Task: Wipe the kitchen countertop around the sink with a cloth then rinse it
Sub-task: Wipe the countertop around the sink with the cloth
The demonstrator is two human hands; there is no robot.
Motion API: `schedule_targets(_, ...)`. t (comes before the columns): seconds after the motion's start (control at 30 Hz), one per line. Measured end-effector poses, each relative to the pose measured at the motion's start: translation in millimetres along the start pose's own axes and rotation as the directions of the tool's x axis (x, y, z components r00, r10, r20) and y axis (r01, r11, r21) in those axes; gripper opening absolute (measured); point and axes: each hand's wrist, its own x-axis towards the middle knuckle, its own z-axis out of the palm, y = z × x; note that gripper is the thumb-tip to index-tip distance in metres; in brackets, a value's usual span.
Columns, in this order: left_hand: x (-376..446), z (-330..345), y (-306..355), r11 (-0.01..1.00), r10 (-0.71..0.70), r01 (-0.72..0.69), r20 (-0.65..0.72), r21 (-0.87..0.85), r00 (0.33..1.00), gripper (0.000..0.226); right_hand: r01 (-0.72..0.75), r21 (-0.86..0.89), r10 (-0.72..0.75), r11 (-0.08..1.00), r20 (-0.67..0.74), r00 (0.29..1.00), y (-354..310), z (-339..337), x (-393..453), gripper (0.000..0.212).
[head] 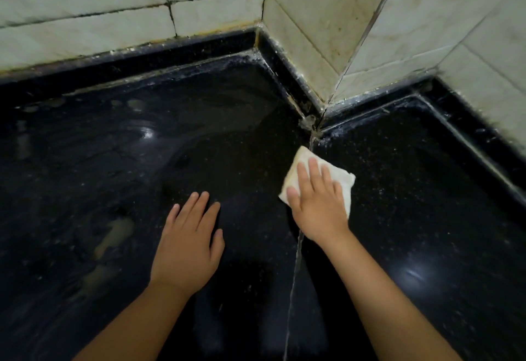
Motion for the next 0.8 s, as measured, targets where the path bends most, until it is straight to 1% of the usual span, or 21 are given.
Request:
schedule_targets(0.07,0,0,1,1.0,0.003,-0.003,-0.018,-0.001,1.0,0.05,0.029,-0.067,-0.026,0.997,0.037,0.999,9,2,-16,0.068)
schedule_targets(0.13,-1,0,1,1.0,0.008,-0.008,-0.027,0.008,1.0,0.05,0.059,-0.071,-0.055,0.996,0.057,0.997,9,-1,-13,0.058)
schedule_targets(0.23,-2,2,1,1.0,0.01,-0.01,-0.037,-0.007,0.999,0.05,0.118,-0.059,-0.118,0.991,0.018,0.993,-4,-10,20,0.055)
schedule_targets(0.33,-2,1,1,1.0,0.006,-0.008,-0.044,-0.03,0.999,0.05,0.117,-0.037,-0.118,0.992,-0.008,0.993,-28,-21,69,0.055)
schedule_targets(0.43,-2,1,1,0.999,0.002,-0.003,-0.04,-0.04,0.999,0.05,0.066,0.018,-0.065,0.998,-0.025,0.998,-49,-29,103,0.057)
schedule_targets(0.53,0,1,0,0.999,0.001,-0.002,-0.023,-0.038,1.0,0.05,-0.007,0.075,0.011,0.997,-0.05,0.999,-57,-31,110,0.057)
schedule_targets(0.67,0,1,1,1.0,0.002,-0.002,-0.009,-0.019,1.0,0.05,-0.092,0.1,0.097,0.991,-0.045,0.994,-47,-24,85,0.058)
schedule_targets(0.8,-1,0,1,1.0,-0.001,0.001,0.005,-0.008,1.0,0.05,-0.199,0.1,0.204,0.975,-0.037,0.978,-13,-13,42,0.06)
